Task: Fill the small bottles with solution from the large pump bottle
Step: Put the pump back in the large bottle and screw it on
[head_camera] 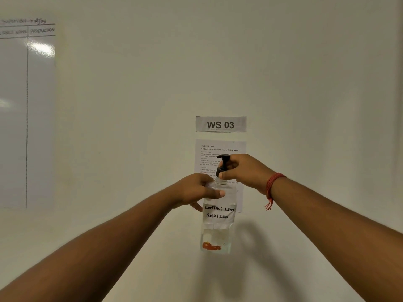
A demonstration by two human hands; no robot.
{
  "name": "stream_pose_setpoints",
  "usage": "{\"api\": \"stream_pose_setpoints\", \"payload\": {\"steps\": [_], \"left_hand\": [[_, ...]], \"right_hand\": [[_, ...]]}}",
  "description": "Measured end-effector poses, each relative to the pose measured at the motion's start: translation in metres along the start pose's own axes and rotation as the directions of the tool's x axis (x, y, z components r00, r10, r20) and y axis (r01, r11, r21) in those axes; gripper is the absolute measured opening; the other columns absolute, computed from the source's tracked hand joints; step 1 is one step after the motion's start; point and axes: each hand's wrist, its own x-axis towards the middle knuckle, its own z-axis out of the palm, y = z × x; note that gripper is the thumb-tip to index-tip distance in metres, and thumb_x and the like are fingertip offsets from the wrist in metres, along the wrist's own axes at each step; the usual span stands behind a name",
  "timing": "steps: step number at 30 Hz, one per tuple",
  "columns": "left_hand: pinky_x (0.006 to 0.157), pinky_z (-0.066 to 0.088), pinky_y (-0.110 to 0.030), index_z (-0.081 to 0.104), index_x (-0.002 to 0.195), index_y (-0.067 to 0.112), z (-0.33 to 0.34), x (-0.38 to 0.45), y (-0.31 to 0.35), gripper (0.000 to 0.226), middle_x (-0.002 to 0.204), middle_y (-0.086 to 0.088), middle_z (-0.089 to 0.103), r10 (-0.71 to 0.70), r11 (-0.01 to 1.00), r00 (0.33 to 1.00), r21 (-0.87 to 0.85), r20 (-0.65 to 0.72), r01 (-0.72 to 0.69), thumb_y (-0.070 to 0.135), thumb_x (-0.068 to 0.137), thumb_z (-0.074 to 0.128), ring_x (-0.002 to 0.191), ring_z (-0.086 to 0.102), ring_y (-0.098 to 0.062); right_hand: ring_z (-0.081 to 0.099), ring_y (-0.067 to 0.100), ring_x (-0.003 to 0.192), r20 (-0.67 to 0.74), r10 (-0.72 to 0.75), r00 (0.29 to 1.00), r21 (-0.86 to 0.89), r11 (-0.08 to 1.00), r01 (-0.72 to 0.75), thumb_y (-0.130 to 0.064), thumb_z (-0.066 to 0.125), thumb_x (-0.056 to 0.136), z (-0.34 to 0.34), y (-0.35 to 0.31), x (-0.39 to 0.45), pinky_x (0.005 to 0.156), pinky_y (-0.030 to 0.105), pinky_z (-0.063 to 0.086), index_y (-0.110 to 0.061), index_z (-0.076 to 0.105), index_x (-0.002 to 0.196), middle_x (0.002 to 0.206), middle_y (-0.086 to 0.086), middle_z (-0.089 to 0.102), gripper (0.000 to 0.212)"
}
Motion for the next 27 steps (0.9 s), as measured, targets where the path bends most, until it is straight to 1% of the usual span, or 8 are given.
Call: {"api": "stream_pose_setpoints", "payload": {"steps": [5, 8, 11, 14, 17, 22, 25, 27], "left_hand": [[0.076, 0.064, -0.035, 0.062, 0.121, 0.016, 0.002, 0.001, 0.000, 0.035, 0.109, 0.002, 0.070, 0.000, 0.999, 1.000, 0.036, -0.004, 0.000, 0.031, 0.092, 0.074, 0.100, 0.070, -0.014], [0.073, 0.064, -0.033, 0.063, 0.118, 0.018, 0.002, 0.002, -0.002, 0.032, 0.108, 0.002, 0.071, 0.001, 1.000, 1.000, 0.025, -0.005, -0.001, 0.032, 0.092, 0.074, 0.099, 0.070, -0.014], [0.073, 0.064, -0.034, 0.063, 0.115, 0.022, 0.002, 0.003, -0.003, 0.027, 0.109, 0.002, 0.072, 0.005, 1.000, 1.000, 0.004, -0.004, -0.005, 0.033, 0.092, 0.074, 0.100, 0.071, -0.014], [0.077, 0.065, -0.037, 0.063, 0.121, 0.017, 0.003, 0.004, -0.004, 0.034, 0.111, 0.000, 0.072, 0.004, 1.000, 1.000, -0.001, -0.008, -0.004, 0.032, 0.092, 0.074, 0.102, 0.071, -0.016], [0.079, 0.065, -0.039, 0.062, 0.123, 0.015, 0.006, 0.006, -0.005, 0.038, 0.112, -0.001, 0.071, 0.002, 1.000, 1.000, -0.001, -0.007, -0.002, 0.032, 0.092, 0.074, 0.104, 0.070, -0.018], [0.080, 0.065, -0.039, 0.061, 0.125, 0.019, 0.009, 0.007, -0.006, 0.037, 0.116, -0.001, 0.072, 0.016, 1.000, 1.000, -0.012, 0.016, -0.015, 0.032, 0.092, 0.073, 0.106, 0.070, -0.017], [0.079, 0.065, -0.039, 0.063, 0.123, 0.019, 0.010, 0.009, -0.006, 0.035, 0.111, 0.001, 0.072, 0.016, 1.000, 1.000, -0.019, 0.009, -0.016, 0.033, 0.092, 0.073, 0.103, 0.071, -0.016], [0.078, 0.065, -0.038, 0.063, 0.119, 0.019, 0.009, 0.009, -0.006, 0.033, 0.108, 0.002, 0.072, 0.016, 1.000, 1.000, -0.021, 0.000, -0.016, 0.034, 0.092, 0.073, 0.102, 0.071, -0.015]], "right_hand": [[0.066, 0.017, 0.102, 0.067, 0.045, 0.997, 0.074, 0.996, -0.050, -0.007, 0.070, 0.082, -0.001, -0.001, 0.000, 0.080, 0.031, 0.050, -0.018, 0.072, 0.102, 0.104, -0.002, 0.074, 0.024], [0.067, 0.016, 0.103, 0.059, 0.043, 0.997, 0.066, 0.997, -0.047, -0.010, 0.071, 0.082, 0.000, 0.002, 0.003, 0.085, 0.033, 0.051, -0.022, 0.073, 0.104, 0.104, -0.004, 0.074, 0.024], [0.067, 0.012, 0.103, 0.036, 0.021, 0.999, 0.050, 0.998, -0.023, -0.015, 0.074, 0.083, 0.000, 0.005, 0.003, 0.080, 0.025, 0.048, -0.020, 0.072, 0.108, 0.105, -0.006, 0.074, 0.026], [0.068, 0.012, 0.100, 0.015, 0.005, 1.000, 0.019, 1.000, -0.005, -0.019, 0.077, 0.082, 0.000, 0.009, 0.003, 0.080, 0.026, 0.048, -0.020, 0.071, 0.107, 0.103, -0.005, 0.074, 0.025], [0.068, 0.017, 0.091, -0.027, 0.002, 1.000, -0.028, 1.000, -0.003, -0.025, 0.080, 0.079, 0.003, 0.013, 0.005, 0.085, 0.034, 0.055, -0.019, 0.069, 0.101, 0.095, 0.000, 0.073, 0.025], [0.051, 0.012, 0.069, -0.088, -0.002, 0.996, -0.079, 0.997, -0.005, -0.036, 0.081, 0.077, 0.011, 0.019, 0.006, 0.066, 0.028, 0.045, -0.014, 0.057, 0.090, 0.075, -0.005, 0.056, 0.035], [0.056, 0.011, 0.076, -0.088, 0.026, 0.996, -0.024, 0.999, -0.028, -0.045, 0.079, 0.077, 0.008, 0.023, 0.006, 0.070, 0.029, 0.048, -0.017, 0.061, 0.098, 0.084, -0.004, 0.062, 0.040], [0.064, 0.011, 0.090, -0.059, 0.033, 0.998, 0.032, 0.999, -0.031, -0.045, 0.074, 0.082, 0.000, 0.025, 0.007, 0.077, 0.030, 0.051, -0.024, 0.063, 0.106, 0.099, -0.006, 0.068, 0.034]]}}
